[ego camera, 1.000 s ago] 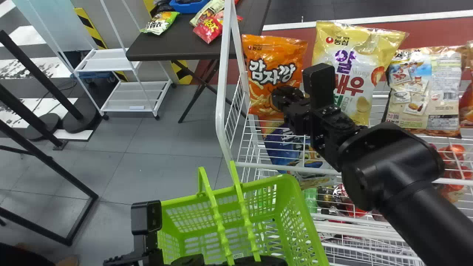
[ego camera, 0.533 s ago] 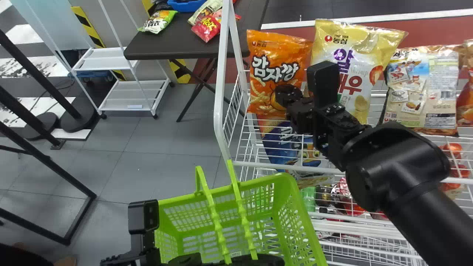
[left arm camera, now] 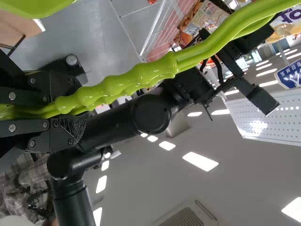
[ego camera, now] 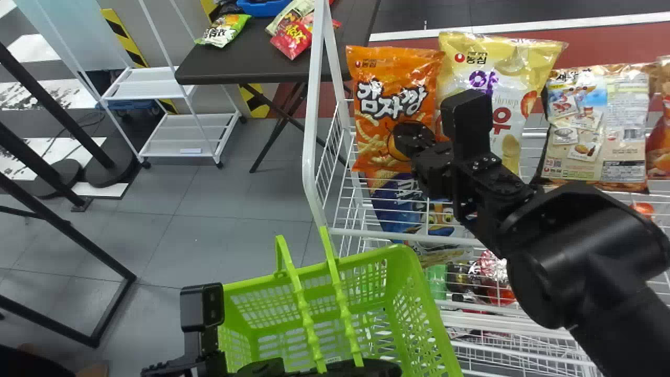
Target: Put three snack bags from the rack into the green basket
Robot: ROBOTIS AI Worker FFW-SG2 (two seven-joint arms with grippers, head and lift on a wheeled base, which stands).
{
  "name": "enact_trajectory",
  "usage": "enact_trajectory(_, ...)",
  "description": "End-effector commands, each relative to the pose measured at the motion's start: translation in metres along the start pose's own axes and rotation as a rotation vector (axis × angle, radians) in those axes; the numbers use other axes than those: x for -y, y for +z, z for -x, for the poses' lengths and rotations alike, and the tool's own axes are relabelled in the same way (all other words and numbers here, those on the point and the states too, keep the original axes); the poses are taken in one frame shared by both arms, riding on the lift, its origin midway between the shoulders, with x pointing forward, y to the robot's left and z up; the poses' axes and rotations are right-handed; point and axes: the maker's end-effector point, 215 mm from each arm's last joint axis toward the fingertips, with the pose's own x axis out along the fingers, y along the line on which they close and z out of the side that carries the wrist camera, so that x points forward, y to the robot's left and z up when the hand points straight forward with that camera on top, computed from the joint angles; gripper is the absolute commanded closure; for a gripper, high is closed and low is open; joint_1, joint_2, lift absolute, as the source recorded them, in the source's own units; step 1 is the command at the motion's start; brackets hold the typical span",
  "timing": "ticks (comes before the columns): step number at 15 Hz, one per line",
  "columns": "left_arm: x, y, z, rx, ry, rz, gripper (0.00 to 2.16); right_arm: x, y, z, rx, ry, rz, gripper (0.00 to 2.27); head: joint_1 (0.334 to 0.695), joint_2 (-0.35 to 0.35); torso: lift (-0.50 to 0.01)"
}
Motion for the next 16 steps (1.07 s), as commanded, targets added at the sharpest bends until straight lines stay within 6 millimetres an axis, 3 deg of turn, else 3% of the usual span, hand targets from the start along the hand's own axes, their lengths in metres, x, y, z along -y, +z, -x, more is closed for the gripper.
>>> enact_trajectory(1, 0.002, 0.002, 0.000, 0.004, -0.013, -0.003, 2.15, 0.001, 0.002, 0.012, -0.013, -0.001, 0.014, 2.24, 0.695, 0.220, 0.000)
enact_trajectory(16, -0.007, 0.013, -0.006, -0.001, -0.010, 0.006, 2.15, 0.012, -0.007, 0.143, -0.248, 0.008, 0.026, 2.24, 0.695, 0.143, 0.000)
